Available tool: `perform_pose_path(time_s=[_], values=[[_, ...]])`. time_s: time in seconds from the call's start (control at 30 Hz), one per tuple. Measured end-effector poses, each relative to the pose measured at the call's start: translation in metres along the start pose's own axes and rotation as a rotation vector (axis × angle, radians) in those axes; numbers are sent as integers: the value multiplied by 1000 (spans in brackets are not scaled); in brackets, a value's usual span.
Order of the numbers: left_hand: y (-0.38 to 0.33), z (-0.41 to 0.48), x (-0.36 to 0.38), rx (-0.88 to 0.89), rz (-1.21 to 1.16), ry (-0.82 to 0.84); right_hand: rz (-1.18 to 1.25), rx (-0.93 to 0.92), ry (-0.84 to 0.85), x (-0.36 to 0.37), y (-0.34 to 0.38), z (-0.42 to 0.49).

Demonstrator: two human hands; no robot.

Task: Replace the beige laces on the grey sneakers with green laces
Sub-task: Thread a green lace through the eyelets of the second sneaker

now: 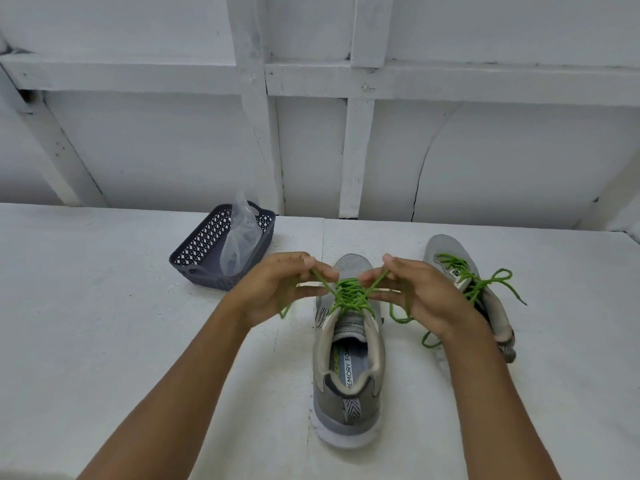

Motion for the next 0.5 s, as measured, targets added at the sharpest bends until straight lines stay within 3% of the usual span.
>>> perform_pose_path(time_s=[0.13,0.2,0.33,0.5], values=[[14,13,21,-103,-522,-195,473,22,-51,21,-12,10],[19,17,26,-161,-641,-236,560,26,-80,19,-18,13],[21,19,29,-223,-542,-264,538,65,-93,16,-26,16],[7,20,33,-103,-311,-214,368,-19,-69,19,-22,14]])
Point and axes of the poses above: each hand's wrist, its own z-axis towards the middle knuckle, its own x-axis out of the palm, y = z × x, the point moved 3 cm from there along z, towards the middle knuckle, and after that the axes turned 7 degrees about z, right-handed, at the moved point
